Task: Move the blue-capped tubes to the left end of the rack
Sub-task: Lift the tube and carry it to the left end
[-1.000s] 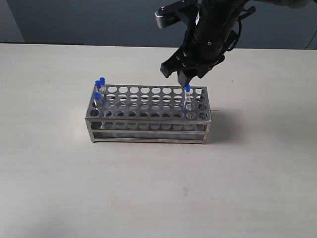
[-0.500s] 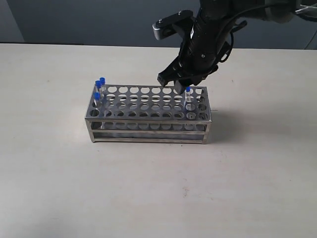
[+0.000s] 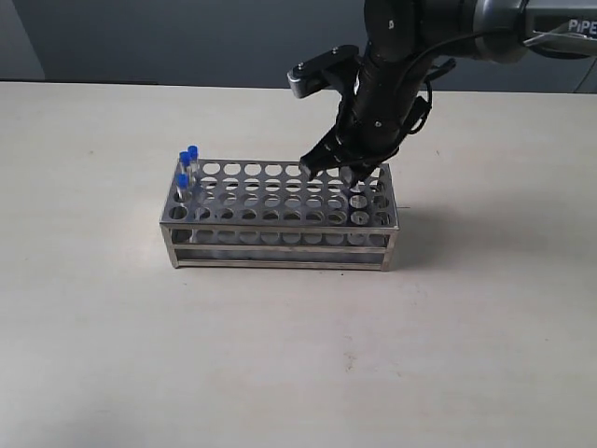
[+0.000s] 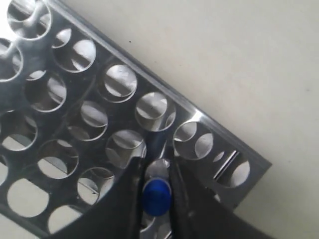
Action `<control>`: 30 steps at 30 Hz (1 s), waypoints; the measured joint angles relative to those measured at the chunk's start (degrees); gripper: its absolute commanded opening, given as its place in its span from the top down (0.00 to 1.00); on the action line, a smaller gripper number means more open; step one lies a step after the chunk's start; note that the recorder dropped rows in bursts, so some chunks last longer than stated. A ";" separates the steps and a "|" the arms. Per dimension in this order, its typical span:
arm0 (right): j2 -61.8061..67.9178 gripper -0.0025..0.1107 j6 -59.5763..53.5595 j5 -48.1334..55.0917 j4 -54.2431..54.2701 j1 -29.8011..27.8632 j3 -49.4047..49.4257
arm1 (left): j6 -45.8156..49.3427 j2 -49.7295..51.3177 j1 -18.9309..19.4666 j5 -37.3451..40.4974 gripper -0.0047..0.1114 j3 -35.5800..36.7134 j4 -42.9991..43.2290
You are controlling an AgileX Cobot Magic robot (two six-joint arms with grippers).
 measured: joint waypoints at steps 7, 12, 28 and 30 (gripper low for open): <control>-8.57 0.97 0.00 0.49 0.00 0.00 0.13 | 0.00 0.00 0.00 0.00 0.95 0.00 0.00; -15.09 0.97 -3.42 0.21 3.44 1.31 0.13 | 0.00 0.00 0.00 0.00 0.95 0.00 0.00; 2.05 0.98 -16.08 1.75 15.44 14.83 -17.97 | 0.00 0.00 0.00 0.00 0.95 0.00 0.00; 2.99 0.98 -16.08 1.89 15.44 14.83 -17.97 | 0.00 0.00 0.00 0.00 0.95 0.00 0.00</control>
